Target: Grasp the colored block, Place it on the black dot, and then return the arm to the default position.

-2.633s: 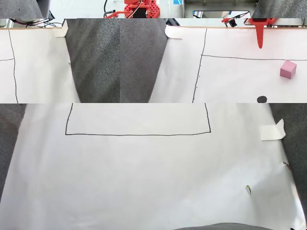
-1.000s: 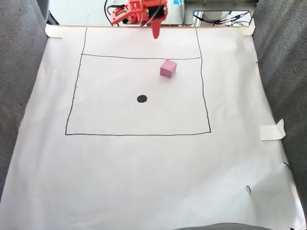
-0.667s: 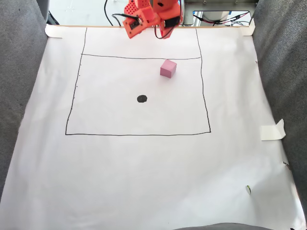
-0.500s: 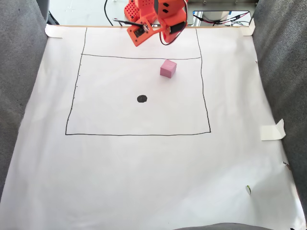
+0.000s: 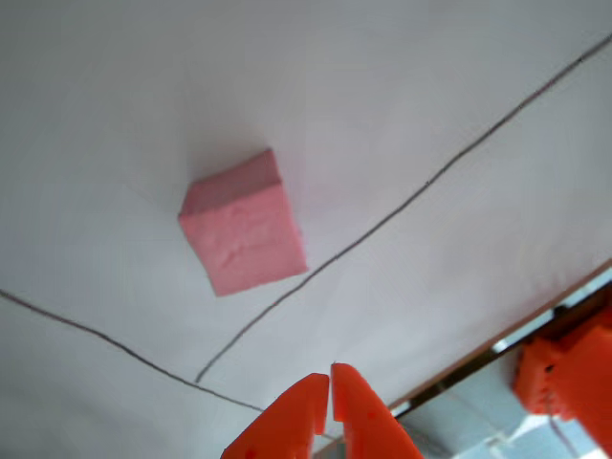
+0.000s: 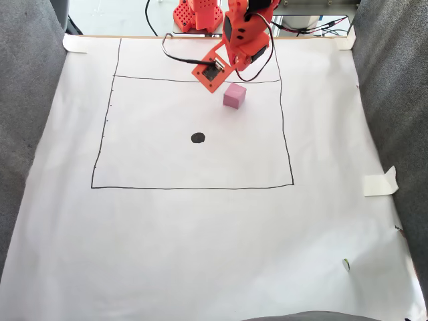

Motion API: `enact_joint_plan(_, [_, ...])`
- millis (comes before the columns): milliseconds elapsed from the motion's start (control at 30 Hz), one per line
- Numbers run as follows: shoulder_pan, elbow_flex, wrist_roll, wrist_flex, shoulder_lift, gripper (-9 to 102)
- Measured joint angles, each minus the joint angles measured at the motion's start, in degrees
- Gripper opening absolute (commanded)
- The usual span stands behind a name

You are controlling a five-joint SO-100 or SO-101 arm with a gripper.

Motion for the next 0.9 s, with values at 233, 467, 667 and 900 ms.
enact_joint_plan(233, [0.62,-1.41,-8.17,-0.09,0.0,0])
enact_joint_plan(467, [3.34,-1.49,-13.45,-6.06,-2.46,0])
enact_joint_plan(667, [3.08,-1.49,-18.02,-9.49,-2.46,0])
enact_joint_plan(900, [1.76,-1.49,-21.8,-9.58,-3.96,0])
